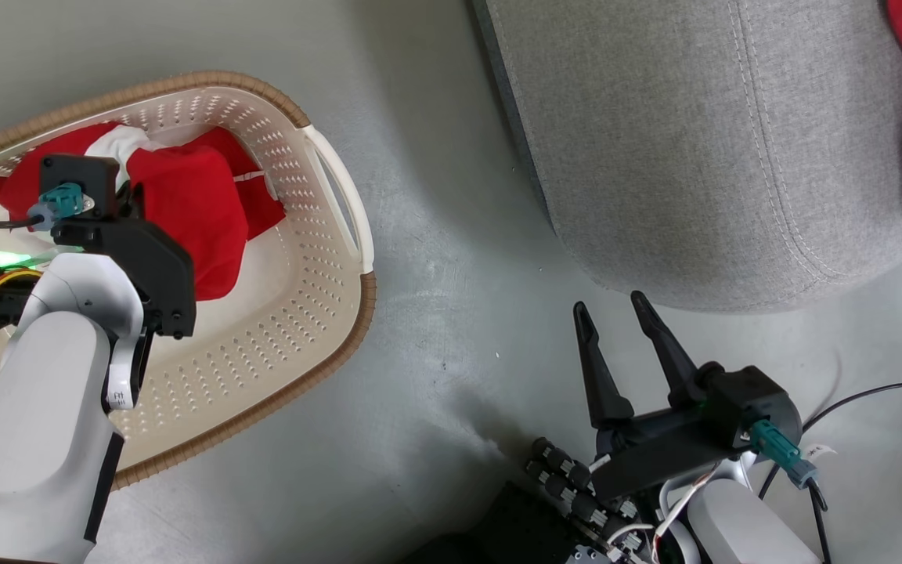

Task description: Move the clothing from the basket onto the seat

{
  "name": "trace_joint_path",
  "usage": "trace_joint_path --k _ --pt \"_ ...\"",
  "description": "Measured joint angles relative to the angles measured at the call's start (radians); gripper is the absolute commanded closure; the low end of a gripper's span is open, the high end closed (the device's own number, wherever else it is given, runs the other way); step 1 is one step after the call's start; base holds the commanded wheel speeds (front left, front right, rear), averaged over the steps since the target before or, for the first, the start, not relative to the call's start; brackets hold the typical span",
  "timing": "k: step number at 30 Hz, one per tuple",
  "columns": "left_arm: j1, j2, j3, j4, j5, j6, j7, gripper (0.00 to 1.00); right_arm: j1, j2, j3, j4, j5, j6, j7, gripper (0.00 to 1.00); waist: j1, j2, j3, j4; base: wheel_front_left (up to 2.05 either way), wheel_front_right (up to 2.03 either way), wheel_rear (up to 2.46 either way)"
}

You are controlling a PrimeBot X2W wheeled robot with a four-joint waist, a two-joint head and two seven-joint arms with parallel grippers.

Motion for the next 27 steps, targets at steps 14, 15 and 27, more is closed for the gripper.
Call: trace_joint_path --k 14,15,27 --pt "-0.011 -0.012 0.017 0.022 -0.013 -0.009 -0.042 1.0 -0.003 0.0 -0.01 -0.019 -0.007 0.0 0.0 0.0 0.0 0.0 -0.001 0.006 0.0 0.0 0.0" --pt "-0.005 -0.012 0.035 0.014 -0.03 -0.01 -0.062 1.0 -0.016 0.001 -0.002 -0.018 -0.006 0.0 0.0 0.0 0.0 0.0001 -0.003 0.007 0.0 0.0 0.0" --pt "0.127 -0.113 0.009 -0.039 -0.121 -0.106 -0.199 1.0 -0.043 0.001 -0.146 0.049 -0.036 0.0 0.0 0.0 0.0 0.0 -0.066 0.082 0.0 0.0 0.0"
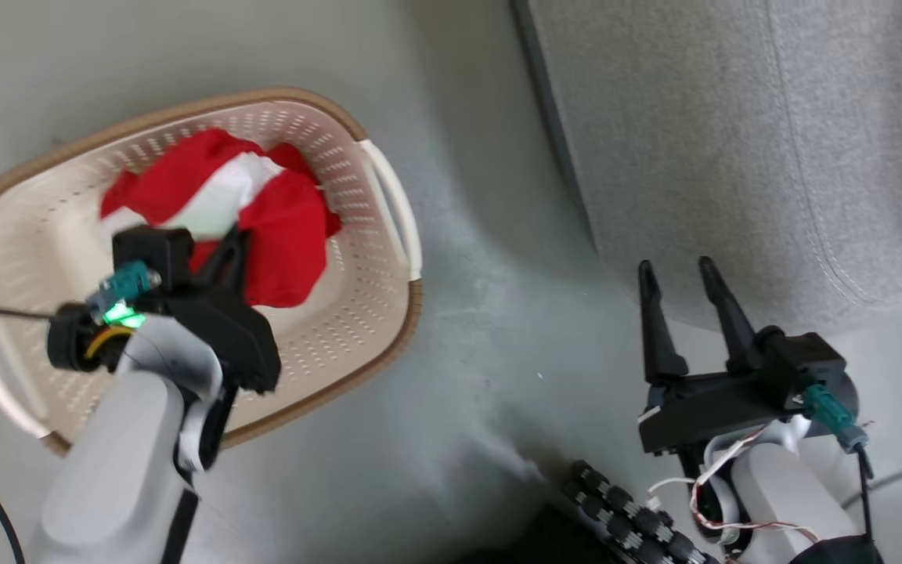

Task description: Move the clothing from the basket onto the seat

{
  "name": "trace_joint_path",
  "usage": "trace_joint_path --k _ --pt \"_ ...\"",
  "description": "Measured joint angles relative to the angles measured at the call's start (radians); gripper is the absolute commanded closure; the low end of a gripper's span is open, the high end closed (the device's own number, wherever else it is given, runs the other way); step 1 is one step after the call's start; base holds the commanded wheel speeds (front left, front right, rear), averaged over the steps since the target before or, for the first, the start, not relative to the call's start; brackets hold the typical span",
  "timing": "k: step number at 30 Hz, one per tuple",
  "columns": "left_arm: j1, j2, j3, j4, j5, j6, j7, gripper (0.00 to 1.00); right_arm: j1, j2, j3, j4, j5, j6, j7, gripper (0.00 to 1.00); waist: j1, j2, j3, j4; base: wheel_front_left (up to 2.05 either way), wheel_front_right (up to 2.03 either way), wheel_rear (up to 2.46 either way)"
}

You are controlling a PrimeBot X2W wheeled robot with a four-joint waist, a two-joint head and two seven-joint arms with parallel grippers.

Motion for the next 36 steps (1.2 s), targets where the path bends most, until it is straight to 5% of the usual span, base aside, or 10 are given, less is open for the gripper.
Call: trace_joint_path --k 10,24,36 --pt "0.104 -0.046 -0.016 -0.031 -0.037 -0.062 -0.109 1.0 0.01 -0.041 -0.091 0.04 -0.017 0.0 0.0 0.0 -0.0001 0.0 -0.109 0.106 0.0 0.0 0.0" --pt "0.168 -0.111 -0.025 -0.031 -0.073 -0.08 -0.193 1.0 0.094 -0.057 -0.105 0.085 -0.053 0.003 0.0 0.0 -0.0002 0.0001 -0.312 0.235 0.0 0.0 0.0" --pt "0.197 -0.123 -0.023 -0.031 -0.081 -0.088 -0.221 1.0 0.153 -0.052 -0.04 0.109 -0.079 0.065 0.0 0.0 -0.0003 0.0 -0.497 0.317 0.0 0.0 0.0"
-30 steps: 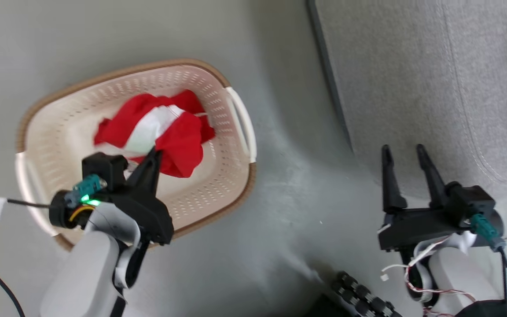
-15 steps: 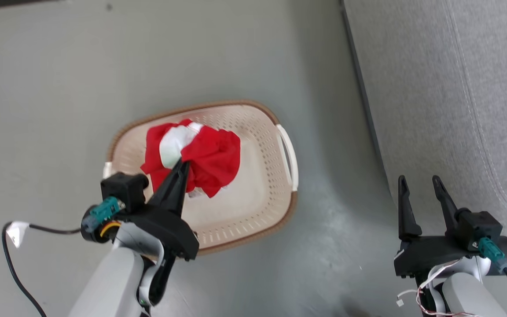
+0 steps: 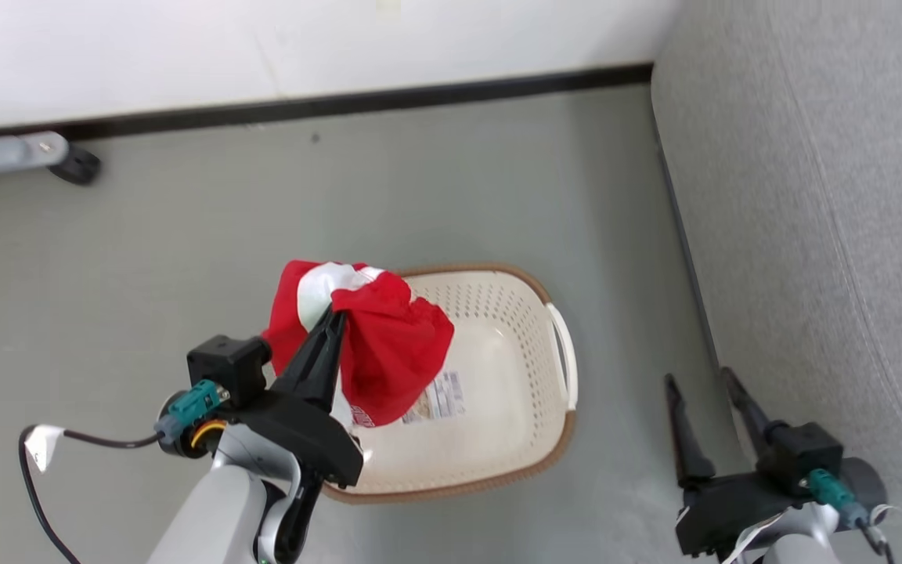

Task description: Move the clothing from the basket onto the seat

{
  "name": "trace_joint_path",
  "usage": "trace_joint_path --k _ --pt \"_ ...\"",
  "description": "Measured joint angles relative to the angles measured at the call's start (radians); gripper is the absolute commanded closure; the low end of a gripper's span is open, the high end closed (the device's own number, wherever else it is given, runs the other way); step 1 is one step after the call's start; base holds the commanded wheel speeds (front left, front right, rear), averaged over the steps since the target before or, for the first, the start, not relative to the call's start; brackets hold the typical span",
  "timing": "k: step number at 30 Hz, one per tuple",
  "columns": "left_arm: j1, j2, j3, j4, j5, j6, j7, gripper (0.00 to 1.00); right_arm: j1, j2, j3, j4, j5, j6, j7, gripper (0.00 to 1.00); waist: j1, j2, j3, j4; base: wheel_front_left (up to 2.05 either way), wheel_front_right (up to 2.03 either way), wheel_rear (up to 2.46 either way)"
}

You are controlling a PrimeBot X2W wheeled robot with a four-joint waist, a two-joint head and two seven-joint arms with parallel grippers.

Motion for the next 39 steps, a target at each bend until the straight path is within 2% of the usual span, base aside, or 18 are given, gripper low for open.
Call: trace_joint_path --k 4,9,23,28,39 --pt "0.018 -0.004 -0.006 -0.001 0.0 0.0 -0.004 1.0 0.015 0.01 0.027 -0.002 -0.009 0.017 0.0 0.0 0.0 0.0 -0.044 0.019 0.0 0.0 0.0" --pt "0.037 -0.015 -0.015 -0.014 0.0 0.0 -0.007 1.0 0.056 0.014 0.077 -0.005 -0.02 0.061 0.0 0.0 0.0 0.0 -0.113 0.05 0.0 0.0 0.0" --pt "0.068 -0.032 -0.038 -0.107 0.0 0.016 -0.007 1.0 0.074 0.03 0.215 -0.041 -0.036 0.131 0.0 0.0 0.0001 -0.0001 -0.259 0.132 0.0 0.0 0.0" --pt "0.072 -0.035 -0.05 -0.13 0.0 0.027 0.002 1.0 0.073 0.033 0.267 -0.046 -0.043 0.139 0.0 0.0 0.0001 0.0 -0.298 0.147 0.0 0.0 0.0" --pt "0.074 -0.045 -0.086 -0.213 0.003 0.038 0.031 1.0 0.073 0.032 0.31 -0.059 -0.04 0.148 0.0 0.0 0.0002 0.0001 -0.35 0.174 0.0 0.0 0.0"
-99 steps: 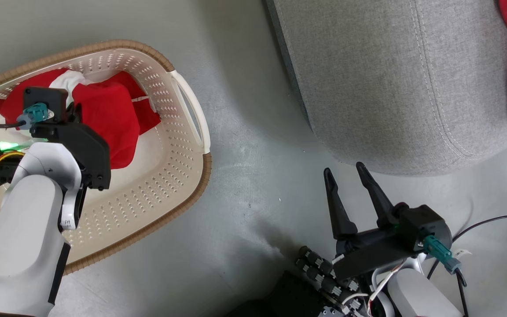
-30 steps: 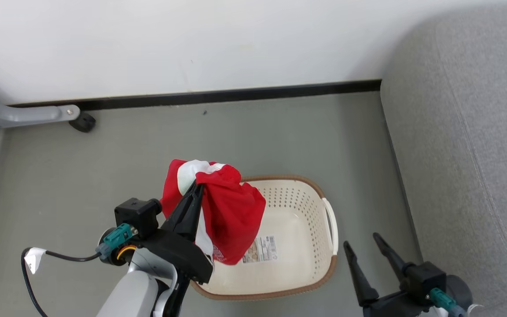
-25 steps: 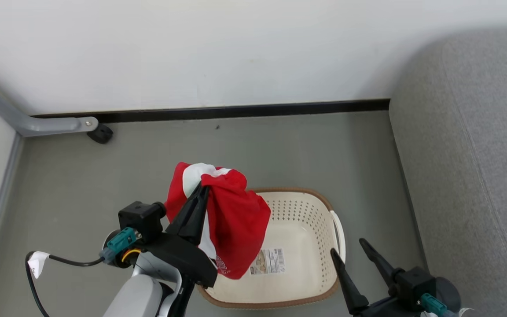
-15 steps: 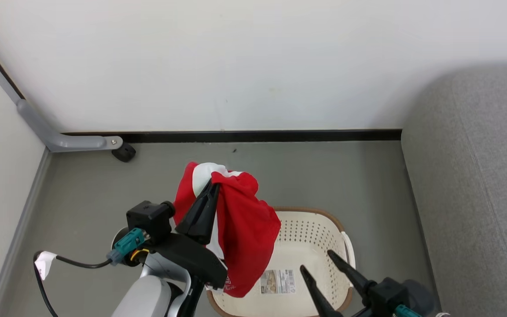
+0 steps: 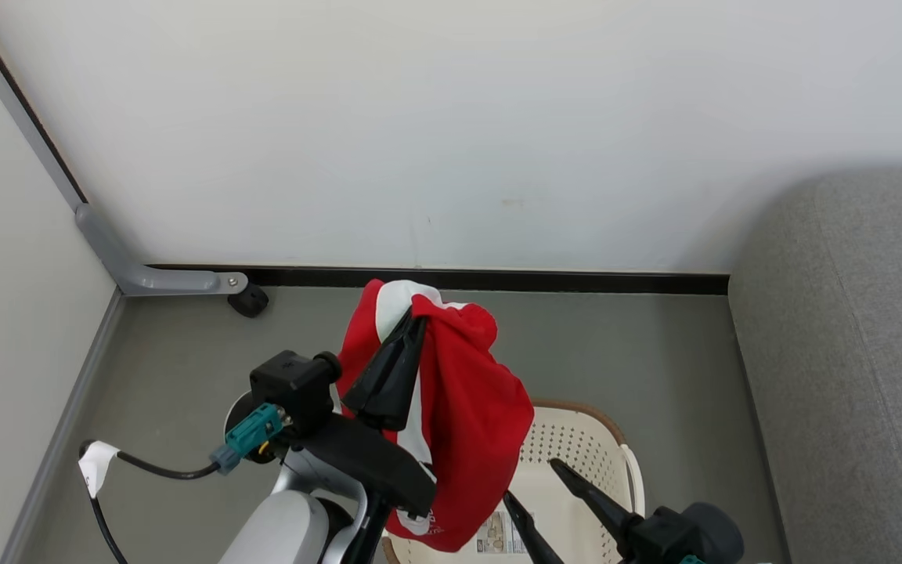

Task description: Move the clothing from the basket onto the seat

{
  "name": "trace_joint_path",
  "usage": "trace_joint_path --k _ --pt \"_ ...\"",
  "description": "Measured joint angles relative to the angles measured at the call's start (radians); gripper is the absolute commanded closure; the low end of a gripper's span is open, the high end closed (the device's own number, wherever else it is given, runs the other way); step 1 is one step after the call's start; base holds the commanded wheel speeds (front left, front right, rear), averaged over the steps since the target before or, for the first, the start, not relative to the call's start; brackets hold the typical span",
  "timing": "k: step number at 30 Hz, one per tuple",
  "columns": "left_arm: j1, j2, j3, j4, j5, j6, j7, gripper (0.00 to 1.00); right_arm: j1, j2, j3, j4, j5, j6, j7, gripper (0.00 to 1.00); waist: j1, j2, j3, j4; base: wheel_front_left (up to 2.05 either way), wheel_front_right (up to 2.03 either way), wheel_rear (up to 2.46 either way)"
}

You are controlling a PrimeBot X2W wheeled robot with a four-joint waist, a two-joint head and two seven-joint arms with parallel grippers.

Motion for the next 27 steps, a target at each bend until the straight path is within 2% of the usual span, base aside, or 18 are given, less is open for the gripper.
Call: trace_joint_path --k 7,12,27 --pt "0.014 -0.001 -0.024 -0.072 0.004 0.016 0.025 1.0 -0.036 0.0 0.058 -0.026 0.04 -0.002 0.0 0.0 0.0001 0.0 -0.009 0.008 0.0 0.0 0.0" --pt "0.014 -0.006 -0.05 -0.122 0.007 0.016 0.04 1.0 -0.051 0.0 0.073 -0.029 0.056 -0.018 0.0 0.0 0.0001 0.0 -0.013 0.013 0.0 0.0 0.0" --pt "0.027 -0.001 -0.078 -0.28 0.011 0.025 0.096 1.0 -0.081 -0.001 0.051 -0.027 0.07 -0.037 0.0 0.0 0.0001 0.0 -0.019 0.016 0.0 0.0 0.0"
